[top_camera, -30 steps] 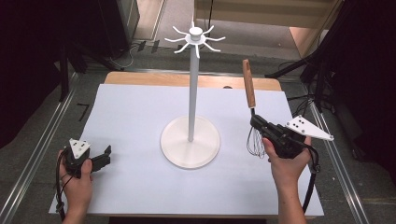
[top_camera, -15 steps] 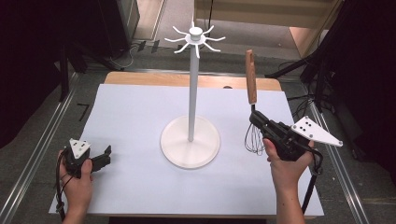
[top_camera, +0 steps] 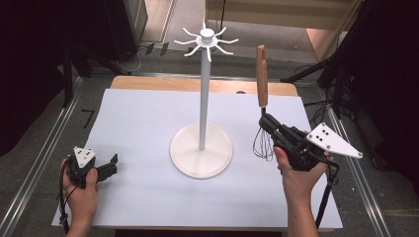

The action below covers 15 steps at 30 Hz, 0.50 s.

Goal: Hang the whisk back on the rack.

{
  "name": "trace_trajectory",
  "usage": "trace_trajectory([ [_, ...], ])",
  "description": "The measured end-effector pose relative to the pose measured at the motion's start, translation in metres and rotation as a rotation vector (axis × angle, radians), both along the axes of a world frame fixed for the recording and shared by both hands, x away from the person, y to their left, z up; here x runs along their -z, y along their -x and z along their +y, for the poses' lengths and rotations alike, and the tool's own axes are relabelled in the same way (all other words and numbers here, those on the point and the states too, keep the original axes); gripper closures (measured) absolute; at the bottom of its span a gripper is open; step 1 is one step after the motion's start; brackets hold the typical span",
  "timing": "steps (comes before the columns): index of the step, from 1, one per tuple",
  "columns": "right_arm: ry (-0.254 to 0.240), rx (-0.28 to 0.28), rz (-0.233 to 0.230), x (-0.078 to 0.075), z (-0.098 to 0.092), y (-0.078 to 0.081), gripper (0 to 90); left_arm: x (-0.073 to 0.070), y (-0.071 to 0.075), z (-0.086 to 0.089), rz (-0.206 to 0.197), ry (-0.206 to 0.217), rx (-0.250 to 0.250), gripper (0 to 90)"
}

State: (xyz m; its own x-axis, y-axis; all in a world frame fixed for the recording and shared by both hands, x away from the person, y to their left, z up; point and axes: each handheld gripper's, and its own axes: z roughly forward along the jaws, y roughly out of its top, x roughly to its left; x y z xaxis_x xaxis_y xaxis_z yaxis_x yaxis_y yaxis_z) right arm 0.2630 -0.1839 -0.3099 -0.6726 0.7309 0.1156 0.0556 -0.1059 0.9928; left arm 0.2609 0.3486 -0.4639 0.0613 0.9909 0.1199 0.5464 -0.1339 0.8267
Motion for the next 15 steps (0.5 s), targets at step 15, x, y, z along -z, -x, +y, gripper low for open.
trace_trajectory([
  [15,0.006,-0.045,-0.069,-0.009,0.015,0.007,84.3,0.0,0.0,0.0,0.003,-0.001,0.0,14.2],
])
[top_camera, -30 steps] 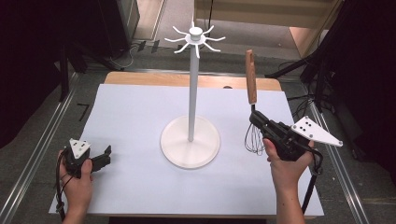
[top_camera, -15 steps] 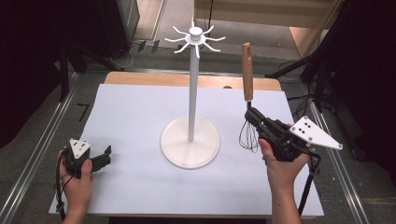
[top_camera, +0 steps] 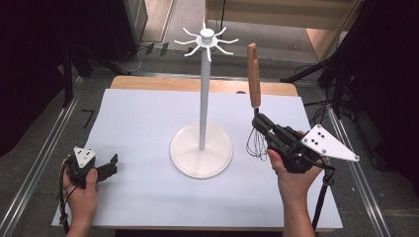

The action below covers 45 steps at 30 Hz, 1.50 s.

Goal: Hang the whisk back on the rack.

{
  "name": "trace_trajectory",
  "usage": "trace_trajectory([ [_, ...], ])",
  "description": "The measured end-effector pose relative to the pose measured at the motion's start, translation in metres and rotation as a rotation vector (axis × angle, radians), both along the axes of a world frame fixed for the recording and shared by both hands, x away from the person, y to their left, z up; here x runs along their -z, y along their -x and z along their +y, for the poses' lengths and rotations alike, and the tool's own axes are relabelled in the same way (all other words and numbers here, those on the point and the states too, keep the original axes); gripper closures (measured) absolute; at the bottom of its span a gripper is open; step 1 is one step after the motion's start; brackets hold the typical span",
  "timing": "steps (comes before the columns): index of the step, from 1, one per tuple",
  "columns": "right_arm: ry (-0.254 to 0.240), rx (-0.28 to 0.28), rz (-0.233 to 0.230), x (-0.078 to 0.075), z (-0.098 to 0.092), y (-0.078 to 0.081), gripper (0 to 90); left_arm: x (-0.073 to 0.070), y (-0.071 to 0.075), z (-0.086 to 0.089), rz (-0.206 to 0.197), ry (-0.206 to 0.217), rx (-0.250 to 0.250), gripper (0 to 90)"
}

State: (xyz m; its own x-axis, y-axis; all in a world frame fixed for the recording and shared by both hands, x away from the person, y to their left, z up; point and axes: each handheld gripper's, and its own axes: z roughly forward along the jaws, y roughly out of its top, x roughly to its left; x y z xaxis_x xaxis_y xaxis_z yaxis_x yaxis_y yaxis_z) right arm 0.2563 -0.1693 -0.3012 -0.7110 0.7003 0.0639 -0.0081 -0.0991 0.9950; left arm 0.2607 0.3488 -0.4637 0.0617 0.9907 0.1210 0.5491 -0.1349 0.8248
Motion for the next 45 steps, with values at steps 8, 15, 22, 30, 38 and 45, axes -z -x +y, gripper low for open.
trace_trajectory([
  [8,0.008,-0.015,-0.009,-0.001,0.008,-0.001,84.3,0.0,0.0,0.0,-0.004,0.005,-0.002,14.1],
  [15,0.011,-0.022,-0.01,-0.002,0.014,-0.003,84.3,0.0,0.001,0.001,-0.006,0.009,-0.004,14.0],
  [22,0.019,-0.019,-0.006,0.0,0.017,-0.005,84.3,-0.001,0.003,0.003,-0.035,0.028,-0.014,13.8],
  [30,0.019,-0.02,-0.009,0.0,0.018,-0.005,84.2,-0.002,0.004,0.003,-0.05,0.027,-0.028,13.8],
  [38,0.024,-0.021,-0.003,0.0,0.02,-0.006,84.2,-0.006,0.004,0.003,-0.075,0.092,-0.038,13.9],
  [45,0.025,-0.026,-0.004,0.001,0.019,-0.006,84.2,-0.007,0.004,-0.007,-0.112,0.08,-0.004,13.7],
])
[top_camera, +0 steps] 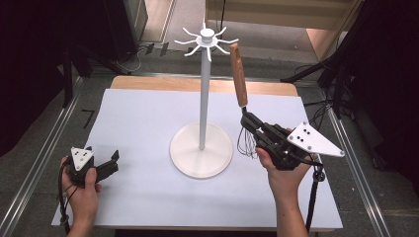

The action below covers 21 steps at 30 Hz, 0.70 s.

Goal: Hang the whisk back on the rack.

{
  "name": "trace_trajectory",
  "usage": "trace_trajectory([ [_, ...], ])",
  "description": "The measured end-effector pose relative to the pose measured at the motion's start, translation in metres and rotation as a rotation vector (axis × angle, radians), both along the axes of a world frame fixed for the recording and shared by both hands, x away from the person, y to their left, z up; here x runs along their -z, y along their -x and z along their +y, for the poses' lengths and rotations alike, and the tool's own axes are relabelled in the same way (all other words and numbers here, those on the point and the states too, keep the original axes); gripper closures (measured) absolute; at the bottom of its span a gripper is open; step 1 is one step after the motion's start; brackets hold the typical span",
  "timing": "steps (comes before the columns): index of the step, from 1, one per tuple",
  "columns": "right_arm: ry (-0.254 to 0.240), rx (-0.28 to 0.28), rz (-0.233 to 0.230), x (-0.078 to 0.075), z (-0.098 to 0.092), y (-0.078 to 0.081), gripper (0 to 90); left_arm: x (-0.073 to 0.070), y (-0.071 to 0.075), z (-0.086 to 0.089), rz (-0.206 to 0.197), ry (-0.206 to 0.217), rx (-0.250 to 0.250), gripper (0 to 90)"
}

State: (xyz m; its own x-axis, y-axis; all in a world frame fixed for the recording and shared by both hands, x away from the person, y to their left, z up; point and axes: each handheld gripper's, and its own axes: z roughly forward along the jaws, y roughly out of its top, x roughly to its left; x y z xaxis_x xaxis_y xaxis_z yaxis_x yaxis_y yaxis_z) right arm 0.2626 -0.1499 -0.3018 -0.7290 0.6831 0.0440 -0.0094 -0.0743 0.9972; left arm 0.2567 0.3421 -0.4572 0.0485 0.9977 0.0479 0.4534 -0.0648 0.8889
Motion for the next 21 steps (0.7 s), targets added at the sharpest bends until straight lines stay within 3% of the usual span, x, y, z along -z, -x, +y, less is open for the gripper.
trace_trajectory([
  [6,0.0,0.0,0.005,0.0008,0.0014,-0.0017,84.2,0.0035,0.0001,0.0031,-0.009,0.032,-0.009,13.7],
  [12,0.004,0.002,0.006,0.0029,0.0053,-0.0035,84.2,0.0044,0.0017,0.0007,-0.021,0.007,0.004,13.9],
  [21,0.002,0.003,0.016,0.0039,0.0087,-0.0041,84.2,0.0048,0.0009,0.0013,-0.016,0.015,0.003,14.1],
])
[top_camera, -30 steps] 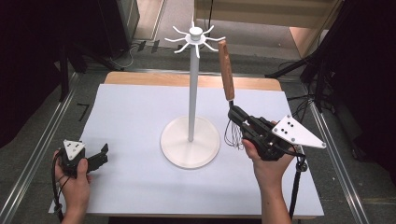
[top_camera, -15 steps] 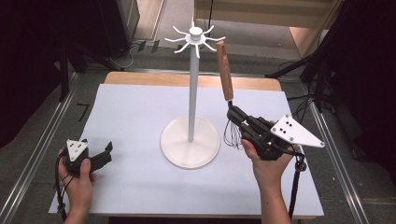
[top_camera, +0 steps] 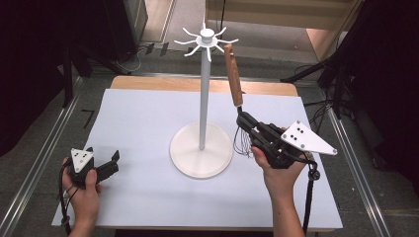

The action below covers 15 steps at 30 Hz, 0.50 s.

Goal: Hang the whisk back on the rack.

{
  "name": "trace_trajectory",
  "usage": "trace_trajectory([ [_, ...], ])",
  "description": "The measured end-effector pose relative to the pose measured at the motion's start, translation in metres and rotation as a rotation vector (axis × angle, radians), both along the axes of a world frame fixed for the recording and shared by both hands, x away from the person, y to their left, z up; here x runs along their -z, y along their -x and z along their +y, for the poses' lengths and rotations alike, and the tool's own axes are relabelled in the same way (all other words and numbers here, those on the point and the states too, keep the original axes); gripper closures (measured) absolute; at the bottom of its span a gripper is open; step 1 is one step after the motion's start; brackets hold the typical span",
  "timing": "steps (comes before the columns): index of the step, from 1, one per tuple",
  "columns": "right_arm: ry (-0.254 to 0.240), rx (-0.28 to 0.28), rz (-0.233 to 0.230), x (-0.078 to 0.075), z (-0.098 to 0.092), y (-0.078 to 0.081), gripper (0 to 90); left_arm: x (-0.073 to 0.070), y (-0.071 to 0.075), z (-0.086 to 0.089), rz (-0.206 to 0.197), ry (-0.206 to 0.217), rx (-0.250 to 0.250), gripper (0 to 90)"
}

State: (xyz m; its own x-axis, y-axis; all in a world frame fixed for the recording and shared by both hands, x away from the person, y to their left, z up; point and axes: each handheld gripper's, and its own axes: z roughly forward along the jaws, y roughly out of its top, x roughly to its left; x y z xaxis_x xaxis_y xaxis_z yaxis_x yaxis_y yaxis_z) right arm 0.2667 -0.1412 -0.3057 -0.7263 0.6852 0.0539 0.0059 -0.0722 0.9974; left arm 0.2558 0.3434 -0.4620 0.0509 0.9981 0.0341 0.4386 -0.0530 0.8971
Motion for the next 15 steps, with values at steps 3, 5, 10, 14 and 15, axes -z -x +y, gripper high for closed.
trace_trajectory([
  [3,-0.003,0.002,0.0,-0.0001,0.0006,-0.0005,84.2,0.0001,-0.0002,-0.0003,0.003,-0.002,-0.002,14.2],
  [5,-0.002,0.001,-0.002,0.0,0.001,-0.0009,84.2,0.0,-0.0005,-0.0001,0.008,-0.002,0.0,14.2],
  [10,-0.002,0.002,-0.002,0.0011,0.0027,-0.0022,84.2,0.0001,-0.0008,-0.0002,0.011,-0.001,-0.001,14.2],
  [14,-0.007,0.001,-0.003,0.0023,0.0041,-0.003,84.2,0.0001,-0.0009,-0.0002,0.012,0.0,-0.001,14.2],
  [15,-0.007,0.001,-0.003,0.0026,0.0043,-0.0032,84.2,0.0001,-0.0009,-0.0002,0.013,0.001,0.0,14.2],
])
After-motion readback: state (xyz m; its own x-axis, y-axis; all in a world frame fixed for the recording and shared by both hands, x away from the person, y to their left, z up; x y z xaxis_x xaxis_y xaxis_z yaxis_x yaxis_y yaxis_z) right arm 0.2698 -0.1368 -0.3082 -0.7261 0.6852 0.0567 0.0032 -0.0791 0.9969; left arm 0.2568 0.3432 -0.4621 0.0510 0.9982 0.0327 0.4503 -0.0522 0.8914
